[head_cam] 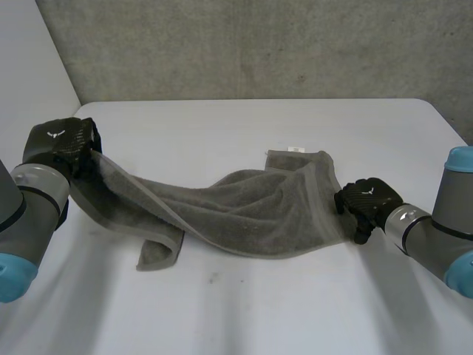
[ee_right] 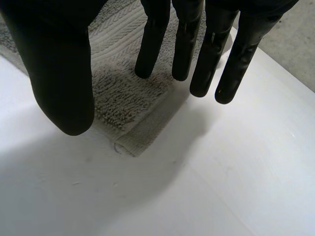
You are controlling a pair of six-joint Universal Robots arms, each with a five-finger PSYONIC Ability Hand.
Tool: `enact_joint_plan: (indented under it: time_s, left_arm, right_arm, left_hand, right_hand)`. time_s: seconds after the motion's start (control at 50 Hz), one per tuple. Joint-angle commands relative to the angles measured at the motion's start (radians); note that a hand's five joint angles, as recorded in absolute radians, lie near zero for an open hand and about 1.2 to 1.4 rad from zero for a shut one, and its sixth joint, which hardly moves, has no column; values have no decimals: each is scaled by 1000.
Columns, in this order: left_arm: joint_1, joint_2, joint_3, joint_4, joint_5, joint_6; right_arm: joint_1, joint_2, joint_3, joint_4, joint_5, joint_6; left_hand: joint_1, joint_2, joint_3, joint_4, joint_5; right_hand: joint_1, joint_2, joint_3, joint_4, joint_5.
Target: Fold the towel.
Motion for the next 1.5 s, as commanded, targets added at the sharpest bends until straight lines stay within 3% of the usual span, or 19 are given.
enact_joint_plan:
  time_s: [0.02, 0.84, 0.94, 0.98, 1.02, 1.32, 1.36, 1.42, 1.46, 1.5]
  left_arm:
    - [-1, -6, -1, 1, 0, 0]
    - [-1, -29, -1, 1, 0, 2]
    - [-1, -37, -1, 2, 0, 0]
    - [-1, -37, -1, 1, 0, 1]
    - [-1, -37, -1, 1, 0, 2]
    - [-4, -36, -1, 1, 0, 2]
    - [-6, -36, -4, -1, 0, 2]
    - [-4, -36, -13, 1, 0, 2]
    - [-6, -36, -15, 1, 0, 2]
    - [-7, -36, -16, 1, 0, 2]
  right_arm:
    - [-1, 37, -35, -18, -12, 5]
    - [66, 153, -212, -22, -9, 13]
    - [72, 165, -224, -22, -9, 14]
    - [72, 162, -227, -22, -9, 24]
    - [72, 156, -227, -24, -9, 34]
    - [58, 31, -204, -16, -38, 160]
    - [58, 59, -177, -18, -49, 157]
    - [60, 76, -172, -18, -49, 157]
    - [60, 99, -174, -13, -33, 156]
    - [58, 100, -175, -12, -32, 156]
  left_hand:
    - [198, 178, 179, 179, 187]
    - [198, 178, 179, 179, 187]
    - [198, 178, 179, 179, 187]
    - [198, 178, 179, 179, 187]
    - [198, 178, 179, 179, 187]
    - [198, 178, 179, 179, 187]
    - [198, 178, 179, 179, 187]
    - [198, 178, 179, 179, 187]
    - [198, 178, 179, 179, 187]
    - [198, 178, 179, 179, 187]
  right_hand:
    - [59, 144, 145, 145, 150]
    - [194, 280, 280, 280, 286]
    - [356, 441, 442, 442, 447]
    - [642, 727, 728, 728, 733]
    - [729, 815, 815, 815, 821]
    - [730, 816, 816, 816, 822]
    - [436, 522, 522, 522, 528]
    - [364, 450, 450, 450, 456]
    - [-9, 76, 77, 77, 82]
    - [-148, -63, -62, -62, -57]
